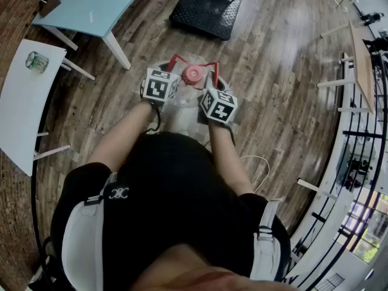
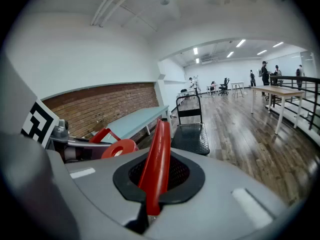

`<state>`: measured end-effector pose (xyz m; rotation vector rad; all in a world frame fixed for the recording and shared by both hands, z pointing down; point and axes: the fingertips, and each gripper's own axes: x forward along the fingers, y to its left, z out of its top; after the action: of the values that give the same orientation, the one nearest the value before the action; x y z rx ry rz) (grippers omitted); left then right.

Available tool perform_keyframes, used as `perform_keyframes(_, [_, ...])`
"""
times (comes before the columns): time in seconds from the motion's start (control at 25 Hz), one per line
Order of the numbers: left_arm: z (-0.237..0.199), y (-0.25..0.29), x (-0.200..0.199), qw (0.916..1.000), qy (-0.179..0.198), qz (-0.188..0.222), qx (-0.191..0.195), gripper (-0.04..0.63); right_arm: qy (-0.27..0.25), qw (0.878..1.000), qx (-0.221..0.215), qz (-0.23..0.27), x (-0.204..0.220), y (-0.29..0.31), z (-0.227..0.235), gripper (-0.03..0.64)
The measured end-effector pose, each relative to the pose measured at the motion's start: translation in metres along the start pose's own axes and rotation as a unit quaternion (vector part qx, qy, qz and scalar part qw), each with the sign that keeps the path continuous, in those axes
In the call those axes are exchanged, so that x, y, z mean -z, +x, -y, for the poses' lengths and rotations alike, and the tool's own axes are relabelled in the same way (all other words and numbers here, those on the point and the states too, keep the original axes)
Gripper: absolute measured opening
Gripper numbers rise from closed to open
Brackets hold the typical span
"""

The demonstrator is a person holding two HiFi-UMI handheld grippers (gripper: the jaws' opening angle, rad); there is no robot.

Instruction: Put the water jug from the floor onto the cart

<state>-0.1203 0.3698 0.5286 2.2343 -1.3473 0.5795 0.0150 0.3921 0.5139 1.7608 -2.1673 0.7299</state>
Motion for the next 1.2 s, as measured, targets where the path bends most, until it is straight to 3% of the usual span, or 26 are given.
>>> perform_keyframes(0.72, [-0.021,0.010,0.005,0.9993,-0.013,-0.034,-0.004,0.000,0.022,0.999,0.024,-0.042,0.004,0.024,-0.009,0.014])
perform_keyframes(1.2, [-0.054,0.018,-0.002,0.9990,-0.003,-0.037,0.024,0.000,0.040,0.997,0.048,-0.049,0.006,0.045,-0.027,0.014])
